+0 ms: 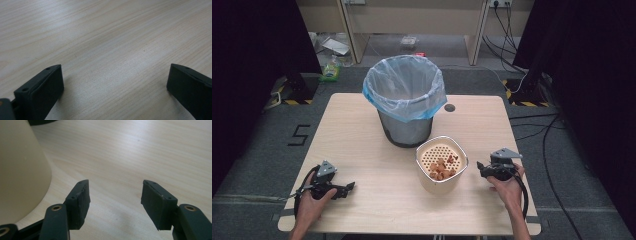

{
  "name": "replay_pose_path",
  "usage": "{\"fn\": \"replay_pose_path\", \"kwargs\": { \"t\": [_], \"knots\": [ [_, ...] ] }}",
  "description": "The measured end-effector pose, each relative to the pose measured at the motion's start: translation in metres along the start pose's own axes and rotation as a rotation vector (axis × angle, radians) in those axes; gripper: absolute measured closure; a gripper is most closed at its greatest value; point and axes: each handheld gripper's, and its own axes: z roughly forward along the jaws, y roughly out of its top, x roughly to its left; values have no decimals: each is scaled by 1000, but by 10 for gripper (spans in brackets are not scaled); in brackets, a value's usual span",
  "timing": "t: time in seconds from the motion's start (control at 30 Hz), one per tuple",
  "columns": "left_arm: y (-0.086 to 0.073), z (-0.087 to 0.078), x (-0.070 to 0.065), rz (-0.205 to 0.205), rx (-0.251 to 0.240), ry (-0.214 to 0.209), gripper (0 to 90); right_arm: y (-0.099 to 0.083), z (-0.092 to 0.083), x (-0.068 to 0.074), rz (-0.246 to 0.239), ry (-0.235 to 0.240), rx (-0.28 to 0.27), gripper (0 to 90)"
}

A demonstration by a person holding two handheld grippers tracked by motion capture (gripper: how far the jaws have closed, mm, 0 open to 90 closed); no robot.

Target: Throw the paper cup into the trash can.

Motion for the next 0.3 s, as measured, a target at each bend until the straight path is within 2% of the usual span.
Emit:
{"fn": "replay_pose_path", "kwargs": {
  "t": [0.13,0.17,0.3],
  "knots": [
    [0,0,0,-1,0,-2,0,-5,4,4,1,-2,26,394],
    [0,0,0,-1,0,-2,0,-5,5,4,-19,-9,47,385],
    [0,0,0,-1,0,-2,0,-7,6,9,-34,-10,68,380]
  ]
}}
